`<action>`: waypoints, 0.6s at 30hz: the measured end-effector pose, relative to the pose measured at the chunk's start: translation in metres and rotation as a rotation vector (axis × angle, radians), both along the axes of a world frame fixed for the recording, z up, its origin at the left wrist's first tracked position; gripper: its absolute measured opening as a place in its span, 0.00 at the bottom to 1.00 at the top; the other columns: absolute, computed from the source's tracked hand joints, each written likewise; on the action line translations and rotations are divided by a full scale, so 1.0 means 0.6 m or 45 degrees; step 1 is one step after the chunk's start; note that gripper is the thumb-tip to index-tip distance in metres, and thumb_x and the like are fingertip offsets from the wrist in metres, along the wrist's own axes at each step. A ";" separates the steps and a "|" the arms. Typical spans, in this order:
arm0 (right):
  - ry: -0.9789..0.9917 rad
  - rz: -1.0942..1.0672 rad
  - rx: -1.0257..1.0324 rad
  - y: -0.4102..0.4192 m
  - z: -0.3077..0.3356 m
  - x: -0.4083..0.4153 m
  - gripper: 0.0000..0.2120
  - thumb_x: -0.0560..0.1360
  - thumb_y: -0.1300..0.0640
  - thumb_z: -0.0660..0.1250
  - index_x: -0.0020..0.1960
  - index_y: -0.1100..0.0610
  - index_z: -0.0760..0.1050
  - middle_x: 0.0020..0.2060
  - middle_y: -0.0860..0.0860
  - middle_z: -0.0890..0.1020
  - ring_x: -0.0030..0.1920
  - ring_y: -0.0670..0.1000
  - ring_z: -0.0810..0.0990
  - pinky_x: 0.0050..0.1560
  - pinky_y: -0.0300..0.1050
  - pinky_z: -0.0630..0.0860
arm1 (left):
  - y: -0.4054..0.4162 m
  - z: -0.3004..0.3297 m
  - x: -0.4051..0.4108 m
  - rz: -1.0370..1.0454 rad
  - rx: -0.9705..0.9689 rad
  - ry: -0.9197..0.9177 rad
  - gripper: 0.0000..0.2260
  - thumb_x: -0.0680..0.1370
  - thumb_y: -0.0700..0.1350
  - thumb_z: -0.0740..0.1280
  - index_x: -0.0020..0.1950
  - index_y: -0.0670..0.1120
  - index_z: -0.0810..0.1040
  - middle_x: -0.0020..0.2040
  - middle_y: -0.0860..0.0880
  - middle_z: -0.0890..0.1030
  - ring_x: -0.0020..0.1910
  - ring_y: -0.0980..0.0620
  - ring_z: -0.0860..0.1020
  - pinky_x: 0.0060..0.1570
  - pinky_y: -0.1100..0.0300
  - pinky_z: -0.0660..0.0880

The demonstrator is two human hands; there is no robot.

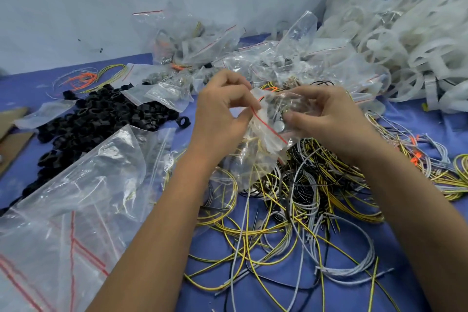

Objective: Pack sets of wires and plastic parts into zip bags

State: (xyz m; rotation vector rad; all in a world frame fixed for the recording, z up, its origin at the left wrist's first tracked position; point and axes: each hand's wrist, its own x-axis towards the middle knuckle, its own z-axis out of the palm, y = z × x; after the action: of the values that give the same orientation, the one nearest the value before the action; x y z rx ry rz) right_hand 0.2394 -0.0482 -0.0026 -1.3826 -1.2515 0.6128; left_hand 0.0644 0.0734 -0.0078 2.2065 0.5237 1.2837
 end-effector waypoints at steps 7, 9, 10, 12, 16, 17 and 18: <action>0.431 -0.167 0.004 -0.001 0.010 -0.007 0.10 0.77 0.69 0.70 0.47 0.55 0.84 0.43 0.52 0.86 0.35 0.47 0.85 0.35 0.38 0.80 | -0.011 0.025 -0.002 -0.198 -0.176 0.077 0.14 0.69 0.25 0.74 0.36 0.44 0.83 0.52 0.46 0.78 0.49 0.49 0.81 0.46 0.60 0.79; 0.830 -0.366 0.146 0.005 0.012 0.004 0.07 0.79 0.68 0.69 0.49 0.57 0.79 0.47 0.55 0.84 0.37 0.48 0.86 0.36 0.37 0.81 | -0.008 0.025 -0.012 -0.290 -0.276 0.225 0.15 0.68 0.25 0.76 0.35 0.46 0.83 0.52 0.47 0.78 0.51 0.49 0.80 0.47 0.61 0.79; 1.006 -0.374 0.250 0.007 0.013 0.009 0.06 0.79 0.68 0.68 0.50 0.58 0.78 0.47 0.54 0.84 0.38 0.49 0.86 0.37 0.37 0.81 | -0.007 0.022 -0.017 -0.302 -0.298 0.318 0.15 0.68 0.26 0.76 0.35 0.46 0.84 0.52 0.47 0.77 0.51 0.48 0.79 0.46 0.59 0.79; 1.186 -0.248 0.424 0.007 0.014 0.014 0.06 0.79 0.68 0.68 0.52 0.59 0.77 0.43 0.52 0.86 0.40 0.49 0.86 0.39 0.37 0.81 | -0.005 0.012 -0.023 -0.277 -0.310 0.495 0.13 0.68 0.26 0.76 0.36 0.44 0.86 0.50 0.46 0.77 0.48 0.44 0.78 0.43 0.52 0.78; 1.026 0.023 0.393 0.003 0.012 -0.007 0.21 0.71 0.64 0.74 0.62 0.61 0.73 0.46 0.52 0.87 0.46 0.50 0.86 0.46 0.40 0.83 | -0.007 -0.002 -0.026 -0.251 -0.411 0.549 0.14 0.70 0.25 0.72 0.39 0.44 0.87 0.49 0.45 0.77 0.46 0.42 0.78 0.43 0.51 0.79; 0.960 0.066 0.335 0.001 0.010 -0.016 0.24 0.70 0.64 0.75 0.64 0.62 0.72 0.47 0.52 0.87 0.48 0.51 0.86 0.47 0.41 0.83 | -0.007 -0.003 -0.025 -0.241 -0.425 0.513 0.14 0.70 0.25 0.73 0.39 0.45 0.86 0.50 0.45 0.79 0.48 0.44 0.80 0.45 0.51 0.80; 0.893 0.109 0.275 0.001 0.008 -0.026 0.25 0.69 0.64 0.76 0.63 0.63 0.73 0.48 0.53 0.87 0.49 0.53 0.86 0.48 0.42 0.83 | -0.006 -0.003 -0.024 -0.230 -0.436 0.472 0.14 0.71 0.26 0.74 0.41 0.47 0.86 0.50 0.45 0.81 0.49 0.45 0.82 0.46 0.50 0.81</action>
State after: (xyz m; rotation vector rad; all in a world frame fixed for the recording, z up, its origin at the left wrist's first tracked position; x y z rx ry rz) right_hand 0.2238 -0.0479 0.0020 -0.8219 -0.7774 0.8956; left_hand 0.0500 0.0697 -0.0093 2.1425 0.6141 0.6380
